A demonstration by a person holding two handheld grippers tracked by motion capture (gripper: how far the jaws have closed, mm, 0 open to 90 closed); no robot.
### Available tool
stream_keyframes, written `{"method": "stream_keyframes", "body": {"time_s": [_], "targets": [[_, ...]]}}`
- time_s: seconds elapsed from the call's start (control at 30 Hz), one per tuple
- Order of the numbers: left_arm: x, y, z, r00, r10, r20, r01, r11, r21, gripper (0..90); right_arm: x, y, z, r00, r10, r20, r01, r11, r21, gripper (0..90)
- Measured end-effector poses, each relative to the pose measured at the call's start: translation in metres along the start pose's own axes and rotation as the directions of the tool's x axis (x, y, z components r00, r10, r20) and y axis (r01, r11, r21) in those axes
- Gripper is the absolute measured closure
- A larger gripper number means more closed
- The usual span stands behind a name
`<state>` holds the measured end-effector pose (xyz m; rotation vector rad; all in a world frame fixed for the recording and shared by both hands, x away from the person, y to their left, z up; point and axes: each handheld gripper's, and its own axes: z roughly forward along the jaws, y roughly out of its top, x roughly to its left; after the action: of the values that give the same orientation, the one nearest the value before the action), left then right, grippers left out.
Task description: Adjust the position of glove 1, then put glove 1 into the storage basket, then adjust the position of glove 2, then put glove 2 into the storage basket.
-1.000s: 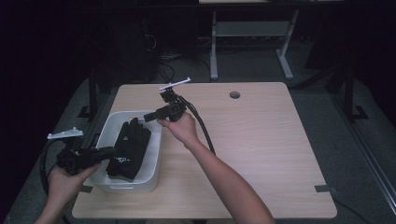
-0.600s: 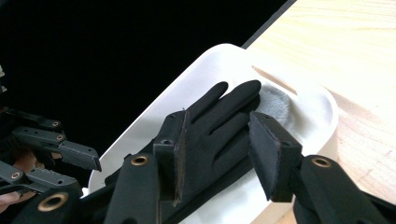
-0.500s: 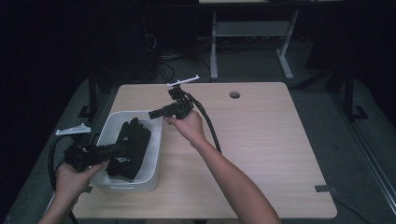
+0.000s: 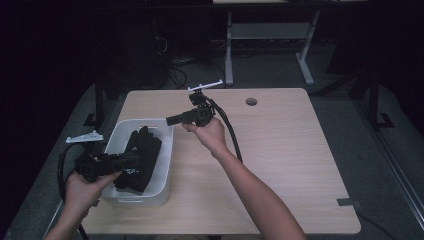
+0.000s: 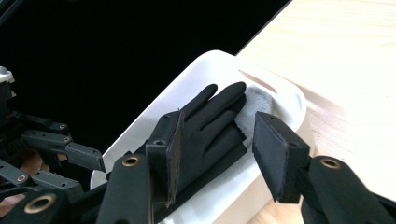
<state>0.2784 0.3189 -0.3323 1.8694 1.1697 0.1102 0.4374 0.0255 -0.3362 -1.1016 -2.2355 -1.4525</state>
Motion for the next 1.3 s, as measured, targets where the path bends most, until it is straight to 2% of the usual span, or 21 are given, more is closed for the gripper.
{"method": "stream_keyframes", "body": {"time_s": [0.77,1.3], "targets": [[-0.018,0.012,0.018,0.9985,0.037,0.039,-0.038,0.9992,0.015,57.8,-0.010,-0.007,-0.037,0.9996,0.015,0.026,-0.014,0.999,-0.039,49.9],[-0.027,0.016,0.031,0.9971,0.054,0.054,-0.056,0.9979,0.034,57.0,-0.031,-0.021,-0.066,0.9967,0.062,0.051,-0.059,0.996,-0.070,49.3]]}}
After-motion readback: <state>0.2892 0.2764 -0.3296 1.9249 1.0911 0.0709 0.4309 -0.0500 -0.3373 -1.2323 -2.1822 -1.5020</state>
